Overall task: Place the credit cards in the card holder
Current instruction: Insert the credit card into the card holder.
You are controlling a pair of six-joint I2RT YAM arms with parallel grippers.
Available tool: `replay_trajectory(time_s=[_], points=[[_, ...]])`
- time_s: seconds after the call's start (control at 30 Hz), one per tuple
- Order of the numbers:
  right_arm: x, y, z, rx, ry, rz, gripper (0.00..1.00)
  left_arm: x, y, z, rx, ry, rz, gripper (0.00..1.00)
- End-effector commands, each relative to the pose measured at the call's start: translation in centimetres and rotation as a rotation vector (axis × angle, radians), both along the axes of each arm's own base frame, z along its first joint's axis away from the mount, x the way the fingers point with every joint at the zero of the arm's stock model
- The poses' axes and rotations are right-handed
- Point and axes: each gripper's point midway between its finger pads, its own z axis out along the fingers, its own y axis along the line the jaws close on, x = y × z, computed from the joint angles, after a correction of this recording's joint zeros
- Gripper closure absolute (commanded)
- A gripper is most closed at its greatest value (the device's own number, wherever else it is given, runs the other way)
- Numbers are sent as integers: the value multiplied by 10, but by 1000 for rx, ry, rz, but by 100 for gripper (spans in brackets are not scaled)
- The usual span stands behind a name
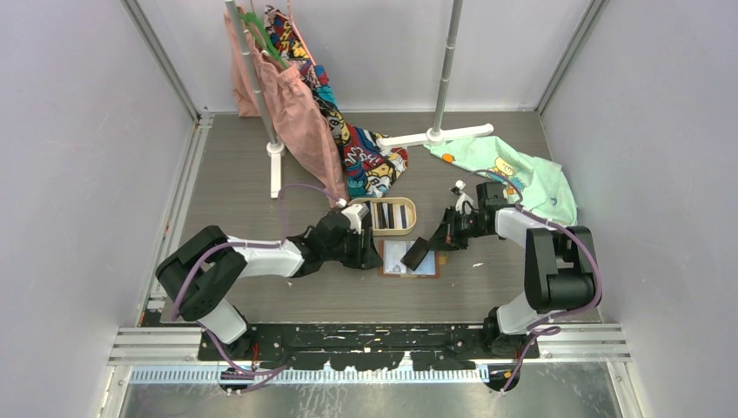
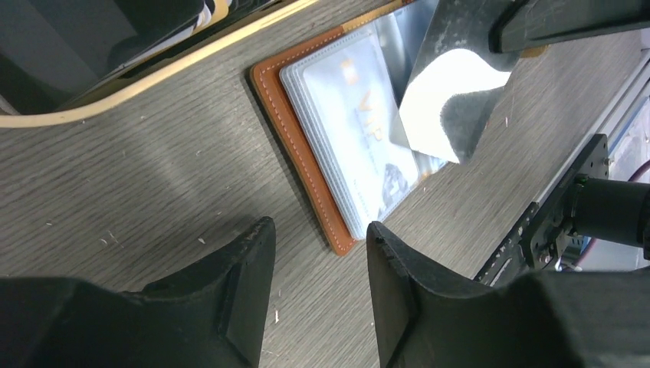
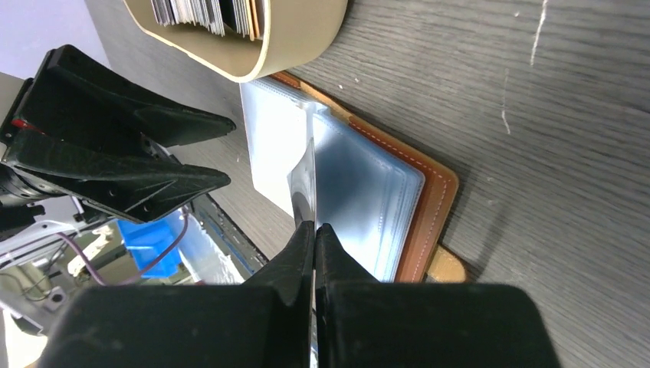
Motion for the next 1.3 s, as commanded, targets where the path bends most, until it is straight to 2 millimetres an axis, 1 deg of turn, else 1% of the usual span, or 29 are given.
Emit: replay_trajectory(time_s=[0.0, 0.1, 0.23, 0.3, 0.53, 0.83, 1.03, 1.27], points=[[1, 9, 3, 74, 11, 23, 99, 10, -6, 8, 11, -26, 13, 52], [-3, 14, 3, 98, 19, 50, 99, 12, -6, 5, 33, -22, 19, 53], [-9, 27, 5, 134, 18, 109, 99, 14, -4, 0, 64, -15, 31, 55], [-12, 30, 2, 141, 39, 125, 99, 15, -3, -1, 79, -16, 37, 57], [-16, 32, -8, 163, 124, 115, 99, 18, 3, -6, 123, -12, 56, 61], [-13, 40, -17, 151, 146, 75, 99, 12, -4, -10, 114, 10, 34, 63], [-18, 45, -20, 137, 153, 82, 99, 10, -4, -10, 110, 13, 31, 63], [-16, 38, -33, 65, 229, -22, 99, 8, -2, -11, 115, 19, 30, 64]])
